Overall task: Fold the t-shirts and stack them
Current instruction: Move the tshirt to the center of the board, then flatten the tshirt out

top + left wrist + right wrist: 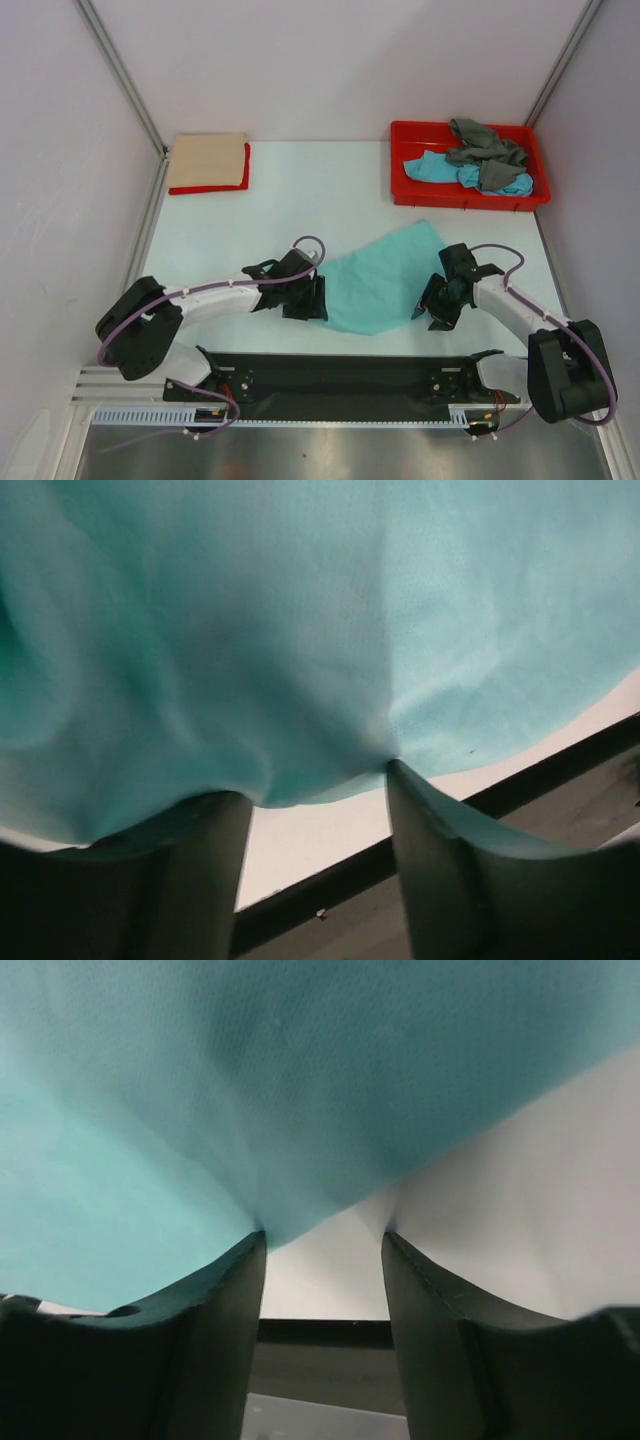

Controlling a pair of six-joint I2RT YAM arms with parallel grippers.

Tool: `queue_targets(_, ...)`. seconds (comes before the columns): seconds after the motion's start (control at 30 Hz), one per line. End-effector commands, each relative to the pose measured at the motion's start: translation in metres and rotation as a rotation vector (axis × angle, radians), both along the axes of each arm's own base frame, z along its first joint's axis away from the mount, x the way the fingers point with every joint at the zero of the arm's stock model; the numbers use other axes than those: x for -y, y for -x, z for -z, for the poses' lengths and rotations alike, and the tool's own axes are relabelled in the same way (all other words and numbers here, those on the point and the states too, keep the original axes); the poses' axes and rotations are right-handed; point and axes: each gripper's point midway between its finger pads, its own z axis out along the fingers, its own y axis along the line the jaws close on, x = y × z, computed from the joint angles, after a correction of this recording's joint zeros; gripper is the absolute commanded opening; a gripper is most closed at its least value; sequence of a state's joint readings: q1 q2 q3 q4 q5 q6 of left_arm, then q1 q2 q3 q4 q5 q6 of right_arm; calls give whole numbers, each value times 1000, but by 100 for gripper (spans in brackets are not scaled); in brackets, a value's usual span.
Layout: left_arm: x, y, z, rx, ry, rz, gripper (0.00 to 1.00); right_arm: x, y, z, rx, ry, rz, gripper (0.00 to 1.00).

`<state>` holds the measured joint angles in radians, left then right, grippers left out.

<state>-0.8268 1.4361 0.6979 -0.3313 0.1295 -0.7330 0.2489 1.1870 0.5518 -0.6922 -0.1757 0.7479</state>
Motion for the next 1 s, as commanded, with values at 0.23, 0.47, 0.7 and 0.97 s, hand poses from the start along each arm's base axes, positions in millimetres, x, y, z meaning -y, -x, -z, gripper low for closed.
queue_targets(0.23, 13, -40, -34, 147, 54, -14, 7, 12, -46, -2, 114, 53, -4, 29)
queue_targets(0.47, 2, -47, -71, 246, 48, -21, 0, 15, -54, -37, 203, 74, -83, 0)
queue_targets(0.7, -13, -31, -151, 374, 144, 31, 0, 12, -42, -140, 418, 82, -113, 0)
queue_targets(0.97, -28, 0, -244, 530, 322, 108, 0, 8, -9, -208, 567, 10, -216, 0)
